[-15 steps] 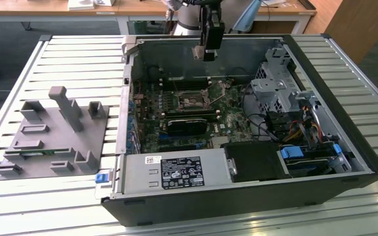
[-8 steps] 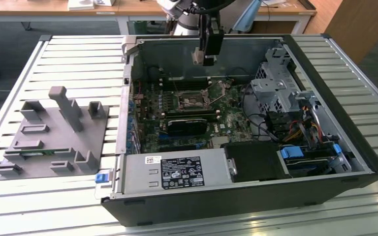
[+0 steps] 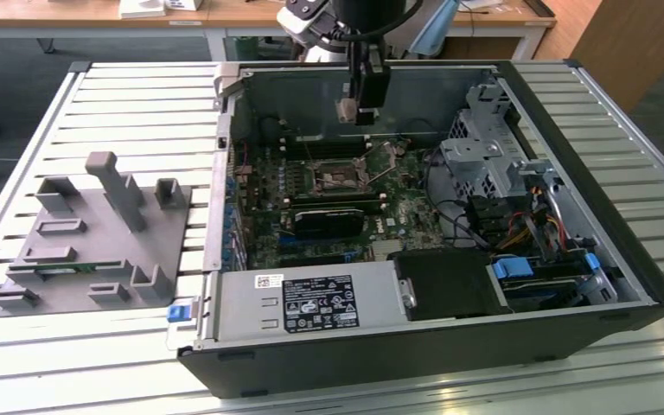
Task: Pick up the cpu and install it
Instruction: 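Place the cpu into insertion slot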
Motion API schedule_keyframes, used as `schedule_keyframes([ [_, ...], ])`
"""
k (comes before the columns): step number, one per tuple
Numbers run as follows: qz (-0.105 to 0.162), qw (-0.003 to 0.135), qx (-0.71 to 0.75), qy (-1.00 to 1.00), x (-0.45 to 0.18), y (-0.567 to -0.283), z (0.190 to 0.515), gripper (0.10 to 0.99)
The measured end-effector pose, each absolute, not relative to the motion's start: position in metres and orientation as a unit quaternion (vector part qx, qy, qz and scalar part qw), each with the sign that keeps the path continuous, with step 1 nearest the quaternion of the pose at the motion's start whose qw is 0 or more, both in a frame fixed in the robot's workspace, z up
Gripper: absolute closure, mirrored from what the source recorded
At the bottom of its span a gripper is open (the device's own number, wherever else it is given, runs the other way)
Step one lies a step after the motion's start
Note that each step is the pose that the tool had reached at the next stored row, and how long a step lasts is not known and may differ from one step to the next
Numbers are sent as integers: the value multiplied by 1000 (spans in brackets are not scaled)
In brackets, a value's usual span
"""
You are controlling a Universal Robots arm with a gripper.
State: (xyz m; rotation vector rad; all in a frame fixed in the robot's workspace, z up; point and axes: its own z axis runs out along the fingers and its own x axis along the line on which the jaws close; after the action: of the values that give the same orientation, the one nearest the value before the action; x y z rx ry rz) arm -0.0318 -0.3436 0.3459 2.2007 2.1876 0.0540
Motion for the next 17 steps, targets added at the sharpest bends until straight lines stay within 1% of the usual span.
schedule_keyframes([
  [17,17,19,709,705,-32,-344,321,545],
])
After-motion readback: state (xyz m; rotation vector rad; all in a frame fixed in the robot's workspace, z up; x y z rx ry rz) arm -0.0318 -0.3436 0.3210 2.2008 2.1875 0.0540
